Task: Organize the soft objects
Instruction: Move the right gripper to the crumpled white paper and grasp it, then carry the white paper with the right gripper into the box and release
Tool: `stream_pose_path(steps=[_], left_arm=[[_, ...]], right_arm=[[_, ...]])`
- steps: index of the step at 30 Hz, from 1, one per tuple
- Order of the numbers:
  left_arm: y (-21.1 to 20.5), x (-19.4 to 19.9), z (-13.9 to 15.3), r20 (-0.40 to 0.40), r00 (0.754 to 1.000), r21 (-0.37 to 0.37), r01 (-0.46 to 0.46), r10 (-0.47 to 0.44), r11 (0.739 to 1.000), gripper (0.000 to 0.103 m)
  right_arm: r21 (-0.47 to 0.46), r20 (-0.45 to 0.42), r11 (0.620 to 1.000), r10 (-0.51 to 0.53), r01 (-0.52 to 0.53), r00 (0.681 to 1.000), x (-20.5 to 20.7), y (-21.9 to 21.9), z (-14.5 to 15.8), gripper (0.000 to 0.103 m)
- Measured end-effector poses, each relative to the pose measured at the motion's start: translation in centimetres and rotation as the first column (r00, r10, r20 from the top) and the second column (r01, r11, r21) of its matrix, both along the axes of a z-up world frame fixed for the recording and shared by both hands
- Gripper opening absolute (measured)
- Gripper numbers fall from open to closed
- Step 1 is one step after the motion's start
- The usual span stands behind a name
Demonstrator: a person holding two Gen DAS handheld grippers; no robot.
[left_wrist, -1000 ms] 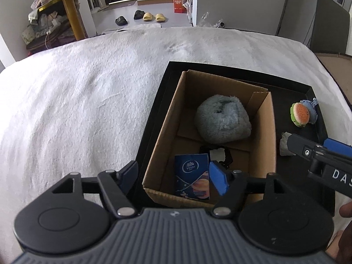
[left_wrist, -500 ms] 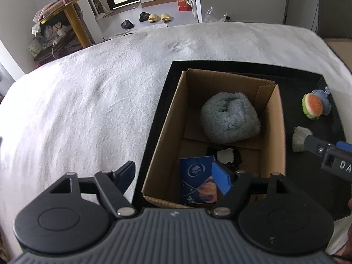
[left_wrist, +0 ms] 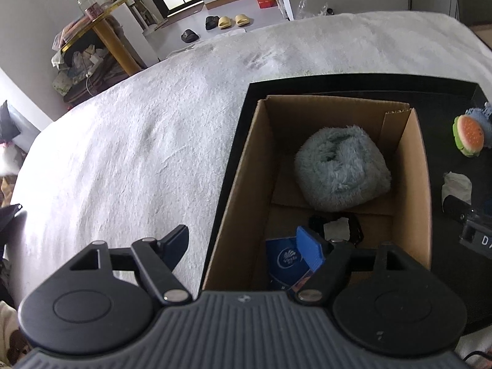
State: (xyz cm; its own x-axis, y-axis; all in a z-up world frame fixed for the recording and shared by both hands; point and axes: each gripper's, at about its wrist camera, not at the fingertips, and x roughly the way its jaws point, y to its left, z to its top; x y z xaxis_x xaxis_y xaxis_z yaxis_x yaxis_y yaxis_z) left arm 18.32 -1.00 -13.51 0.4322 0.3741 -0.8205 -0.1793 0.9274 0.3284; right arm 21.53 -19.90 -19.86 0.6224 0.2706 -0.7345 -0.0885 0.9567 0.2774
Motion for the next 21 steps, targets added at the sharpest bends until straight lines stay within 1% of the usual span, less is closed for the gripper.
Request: stream_pose_path(steps=[5, 9, 14, 16, 17, 18, 21], left_arm=[[-1.1, 1.0, -0.9, -0.032, 0.999, 0.028, 0.02, -0.019, 0.999, 0.076], [-1.7, 1.7, -1.6, -0.049, 0.998, 0.051, 0.039, -0.036, 0.998, 0.076], [-1.7, 2.0, -2.1, -0.066, 0.997, 0.052, 0.041, -0.038, 0.998, 0.076], [-1.7, 2.0, -2.2, -0.072, 0.997, 0.055, 0.044, -0.04, 0.998, 0.076], [-1.6, 2.0, -2.2, -0.073, 0.997, 0.057, 0.042, -0.038, 0.998, 0.076], [-1.5, 2.0, -2.3, -0.074, 0.997, 0.056, 0.039, -0.035, 0.998, 0.076], [-1.3, 1.9, -2.1, -0.072, 0.997, 0.048, 0.028, -0.024, 0.998, 0.076]], right_arm=[[-0.011, -0.02, 1.0, -0.015, 0.014, 1.0, 0.8, -0.2, -1.5, 0.082], [-0.029, -0.014, 0.999, -0.016, 0.015, 1.0, 1.2, -0.3, -2.3, 0.08], [-0.002, -0.001, 1.0, -0.005, 0.005, 1.0, 1.3, -0.2, -2.9, 0.078], [-0.013, -0.007, 1.0, 0.008, -0.009, 1.0, 1.4, 0.0, -3.0, 0.069], [-0.024, -0.006, 1.0, 0.012, -0.012, 1.0, 1.4, 0.2, -3.0, 0.062], [-0.038, -0.004, 0.999, 0.015, -0.015, 1.0, 1.4, 0.3, -2.9, 0.047], [-0.041, -0.02, 0.999, 0.027, -0.028, 0.999, 1.4, 0.2, -2.8, 0.044]])
